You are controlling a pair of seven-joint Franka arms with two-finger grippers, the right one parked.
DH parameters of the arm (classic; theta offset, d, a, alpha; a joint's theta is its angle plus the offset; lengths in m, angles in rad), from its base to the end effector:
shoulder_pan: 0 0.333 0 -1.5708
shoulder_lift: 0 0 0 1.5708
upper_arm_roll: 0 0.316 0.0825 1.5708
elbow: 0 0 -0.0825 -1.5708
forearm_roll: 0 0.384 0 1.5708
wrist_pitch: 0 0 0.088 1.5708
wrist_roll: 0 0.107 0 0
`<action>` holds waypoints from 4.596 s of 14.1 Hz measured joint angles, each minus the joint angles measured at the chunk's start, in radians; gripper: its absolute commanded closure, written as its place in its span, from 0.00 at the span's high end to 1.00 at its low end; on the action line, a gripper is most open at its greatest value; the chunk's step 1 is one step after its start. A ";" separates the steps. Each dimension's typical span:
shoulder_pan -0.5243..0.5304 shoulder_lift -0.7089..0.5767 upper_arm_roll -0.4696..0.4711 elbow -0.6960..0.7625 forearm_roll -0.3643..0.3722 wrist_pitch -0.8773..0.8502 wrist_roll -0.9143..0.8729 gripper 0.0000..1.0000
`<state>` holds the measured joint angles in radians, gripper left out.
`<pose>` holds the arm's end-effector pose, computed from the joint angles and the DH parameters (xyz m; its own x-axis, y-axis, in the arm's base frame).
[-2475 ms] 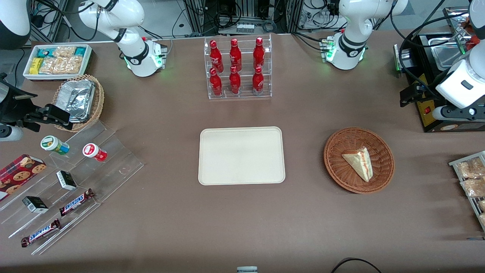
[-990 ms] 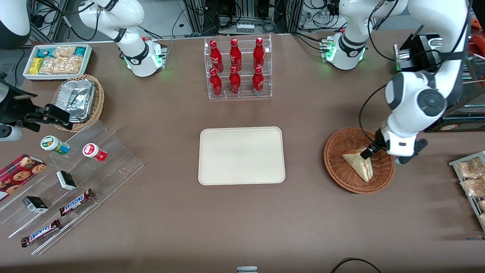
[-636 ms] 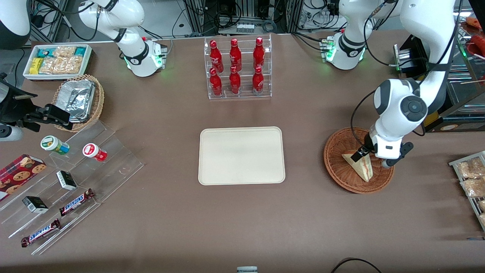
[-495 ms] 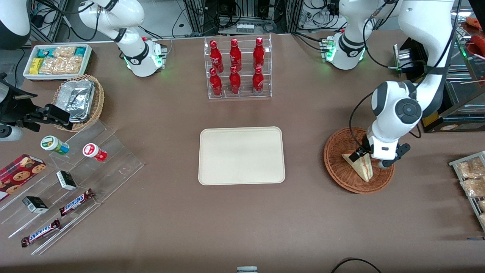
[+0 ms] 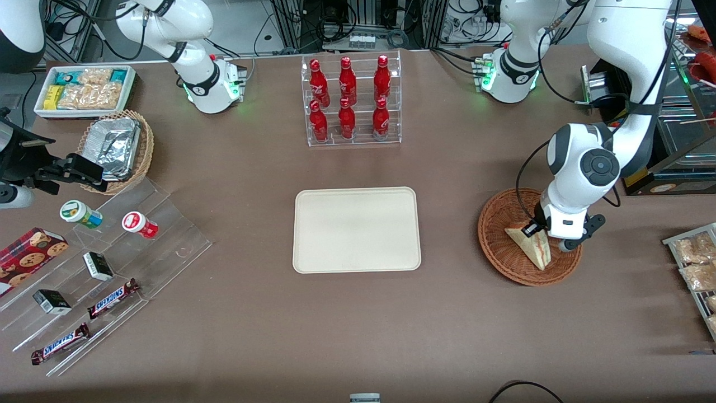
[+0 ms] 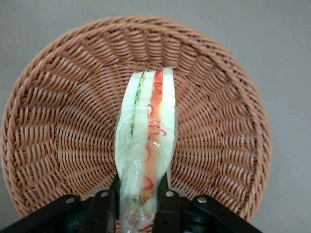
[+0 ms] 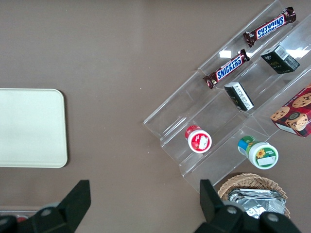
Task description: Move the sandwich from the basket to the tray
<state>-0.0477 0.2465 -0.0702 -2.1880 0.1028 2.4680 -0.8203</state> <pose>0.5570 -0.0659 0.2773 0.8094 0.5843 0.0587 0.5857 -0.8104 -0.0099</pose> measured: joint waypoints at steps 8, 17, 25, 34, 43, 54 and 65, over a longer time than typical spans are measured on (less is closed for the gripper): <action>-0.014 -0.138 -0.177 0.316 0.003 -0.628 0.003 0.00; -0.125 0.008 -0.502 0.501 -0.017 -0.583 -0.063 0.00; -0.307 0.438 -0.499 0.749 0.269 -0.471 -0.353 0.00; -0.367 0.563 -0.499 0.792 0.342 -0.379 -0.381 0.00; -0.384 0.608 -0.499 0.801 0.405 -0.363 -0.381 0.99; -0.179 0.239 -0.500 0.855 0.230 -0.773 -0.371 0.99; 0.301 -0.096 -0.492 0.696 0.018 -0.978 0.299 0.99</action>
<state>0.2533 0.1504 -0.5624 -1.4923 0.1211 1.4896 -0.5210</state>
